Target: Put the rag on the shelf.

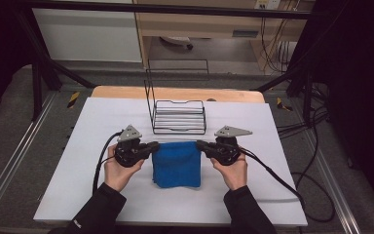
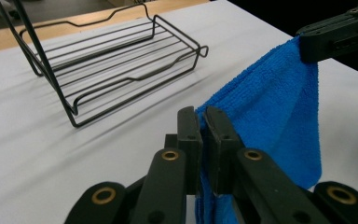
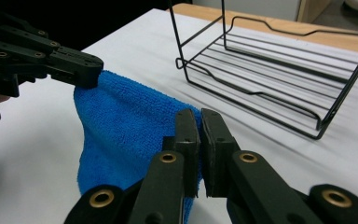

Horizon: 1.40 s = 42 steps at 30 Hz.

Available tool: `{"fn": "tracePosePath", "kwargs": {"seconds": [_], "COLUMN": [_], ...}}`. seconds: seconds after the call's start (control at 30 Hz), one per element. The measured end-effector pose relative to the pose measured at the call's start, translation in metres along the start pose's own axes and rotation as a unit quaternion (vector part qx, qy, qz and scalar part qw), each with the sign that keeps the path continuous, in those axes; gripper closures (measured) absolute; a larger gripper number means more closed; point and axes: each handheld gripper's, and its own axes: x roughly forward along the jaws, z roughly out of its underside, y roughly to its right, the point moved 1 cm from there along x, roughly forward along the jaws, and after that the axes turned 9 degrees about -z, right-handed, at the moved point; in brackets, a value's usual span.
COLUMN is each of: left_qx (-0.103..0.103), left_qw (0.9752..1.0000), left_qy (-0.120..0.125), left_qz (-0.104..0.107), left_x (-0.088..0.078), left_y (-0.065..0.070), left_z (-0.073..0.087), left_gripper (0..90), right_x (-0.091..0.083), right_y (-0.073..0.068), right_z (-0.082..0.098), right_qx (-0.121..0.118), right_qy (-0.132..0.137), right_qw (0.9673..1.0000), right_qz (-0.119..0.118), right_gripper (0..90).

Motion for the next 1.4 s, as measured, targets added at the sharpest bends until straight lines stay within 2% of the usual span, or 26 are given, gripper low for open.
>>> {"fn": "tracePosePath", "kwargs": {"seconds": [0.07, 0.5, 0.77, 1.03, 1.07, 1.2, 1.4], "left_qx": [0.007, 0.007, 0.012, 0.005, 0.003, 0.001, 0.002], "left_qw": [0.9999, 0.9988, 0.9972, 0.9942, 0.9932, 0.9921, 0.9887], "left_qy": [0.006, 0.048, 0.073, 0.107, 0.116, 0.125, 0.148], "left_qz": [-0.005, -0.005, -0.006, -0.008, -0.009, -0.011, -0.022], "left_x": [-0.002, -0.016, -0.024, -0.030, -0.031, -0.033, -0.039], "left_y": [0.002, 0.007, 0.009, 0.008, 0.007, 0.006, 0.003], "left_z": [-0.003, -0.024, -0.038, -0.051, -0.055, -0.060, -0.073], "left_gripper": [84.8, 84.8, 84.8, 84.8, 84.8, 84.8, 84.9], "right_x": [-0.004, -0.023, -0.034, -0.041, -0.043, -0.044, -0.046], "right_y": [-0.003, -0.012, -0.016, -0.020, -0.020, -0.022, -0.025], "right_z": [-0.003, -0.020, -0.033, -0.045, -0.049, -0.054, -0.066], "right_qx": [-0.005, -0.031, -0.044, -0.055, -0.057, -0.062, -0.072], "right_qy": [0.009, 0.052, 0.084, 0.110, 0.117, 0.126, 0.145], "right_qw": [0.9999, 0.9981, 0.9954, 0.9922, 0.9913, 0.9899, 0.9864], "right_qz": [0.002, 0.007, 0.011, 0.017, 0.018, 0.021, 0.026], "right_gripper": [86.7, 86.8, 86.9, 86.9, 86.9, 87.0, 87.0]}}
